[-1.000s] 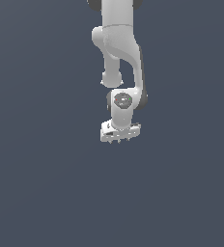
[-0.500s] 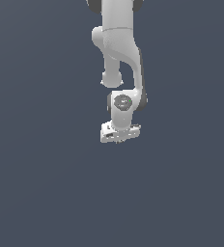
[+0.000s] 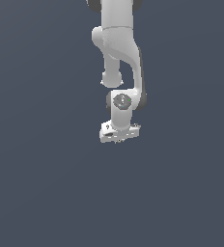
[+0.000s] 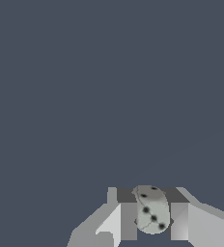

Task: Pick up the object and move it to a goal position.

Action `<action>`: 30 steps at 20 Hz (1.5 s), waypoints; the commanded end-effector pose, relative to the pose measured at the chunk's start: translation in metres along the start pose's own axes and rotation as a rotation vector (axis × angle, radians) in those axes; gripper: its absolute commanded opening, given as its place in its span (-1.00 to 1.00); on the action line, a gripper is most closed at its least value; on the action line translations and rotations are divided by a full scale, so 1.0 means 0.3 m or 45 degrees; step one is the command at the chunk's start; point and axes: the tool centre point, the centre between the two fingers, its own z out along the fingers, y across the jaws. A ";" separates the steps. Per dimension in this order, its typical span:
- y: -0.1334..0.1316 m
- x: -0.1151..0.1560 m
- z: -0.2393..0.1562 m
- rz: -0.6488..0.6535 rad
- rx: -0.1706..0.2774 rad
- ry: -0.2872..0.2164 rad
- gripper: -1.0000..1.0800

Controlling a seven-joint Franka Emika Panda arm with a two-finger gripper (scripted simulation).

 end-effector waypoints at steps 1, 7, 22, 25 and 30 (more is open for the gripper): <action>0.014 0.001 -0.021 0.001 0.000 0.001 -1.00; 0.079 0.004 -0.123 0.000 0.000 0.001 -1.00; 0.379 0.018 -0.599 -0.001 0.002 0.002 -1.00; 0.444 0.022 -0.701 -0.001 0.002 0.002 -1.00; 0.548 0.030 -0.865 -0.001 0.002 0.002 -1.00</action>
